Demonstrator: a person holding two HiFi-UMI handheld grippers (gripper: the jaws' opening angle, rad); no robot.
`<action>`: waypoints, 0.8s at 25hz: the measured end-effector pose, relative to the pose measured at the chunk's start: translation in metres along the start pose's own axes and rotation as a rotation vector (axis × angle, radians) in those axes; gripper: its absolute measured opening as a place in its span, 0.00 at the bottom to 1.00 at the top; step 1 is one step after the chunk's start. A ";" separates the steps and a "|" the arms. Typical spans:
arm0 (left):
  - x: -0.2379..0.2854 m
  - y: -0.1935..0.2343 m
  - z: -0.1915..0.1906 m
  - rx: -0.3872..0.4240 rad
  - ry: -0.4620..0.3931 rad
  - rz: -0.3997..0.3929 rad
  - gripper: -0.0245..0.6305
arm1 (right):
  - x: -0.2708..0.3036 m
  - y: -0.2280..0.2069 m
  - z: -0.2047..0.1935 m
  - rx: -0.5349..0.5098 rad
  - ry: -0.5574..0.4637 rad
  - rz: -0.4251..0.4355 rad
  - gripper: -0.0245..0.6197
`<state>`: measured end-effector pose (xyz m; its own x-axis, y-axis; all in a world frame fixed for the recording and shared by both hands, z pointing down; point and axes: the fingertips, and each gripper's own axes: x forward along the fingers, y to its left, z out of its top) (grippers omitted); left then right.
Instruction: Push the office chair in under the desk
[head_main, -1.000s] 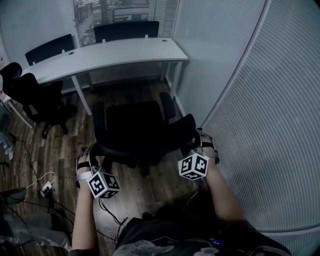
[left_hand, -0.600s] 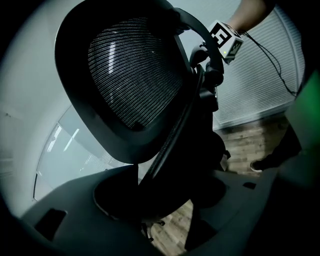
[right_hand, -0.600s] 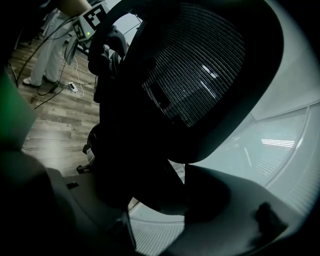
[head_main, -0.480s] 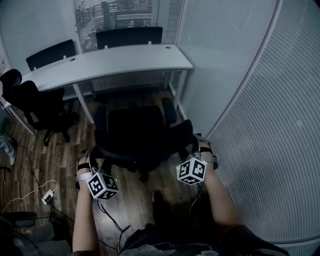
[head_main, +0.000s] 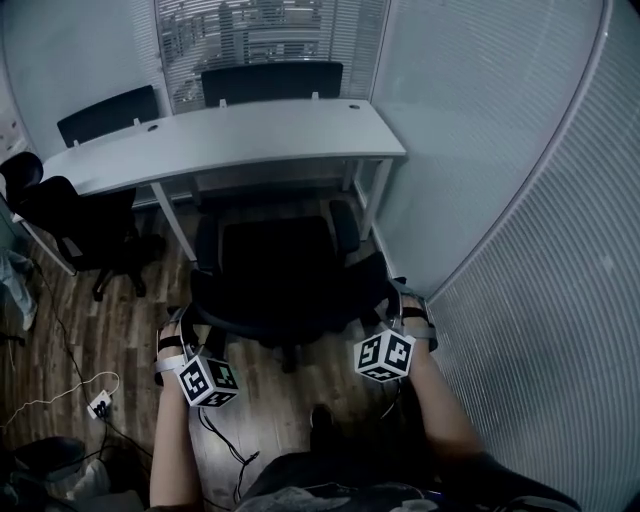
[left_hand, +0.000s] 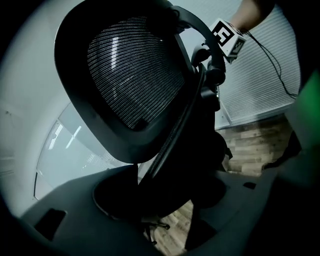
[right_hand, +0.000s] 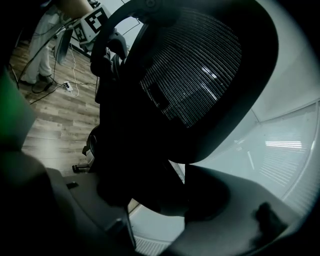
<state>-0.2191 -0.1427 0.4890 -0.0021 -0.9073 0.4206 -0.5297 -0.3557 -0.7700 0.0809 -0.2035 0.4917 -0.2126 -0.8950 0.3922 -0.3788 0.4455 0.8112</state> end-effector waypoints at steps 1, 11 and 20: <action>0.008 0.004 0.003 -0.001 0.004 -0.001 0.47 | 0.010 -0.005 0.000 -0.001 0.001 0.004 0.50; 0.083 0.033 0.011 -0.022 0.039 0.027 0.47 | 0.097 -0.038 0.006 -0.008 -0.009 0.023 0.50; 0.140 0.053 0.030 -0.028 0.061 0.035 0.47 | 0.160 -0.073 0.002 -0.019 -0.045 0.021 0.50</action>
<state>-0.2226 -0.2951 0.4923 -0.0725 -0.9035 0.4225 -0.5517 -0.3165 -0.7716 0.0725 -0.3793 0.4945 -0.2609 -0.8832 0.3897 -0.3570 0.4633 0.8111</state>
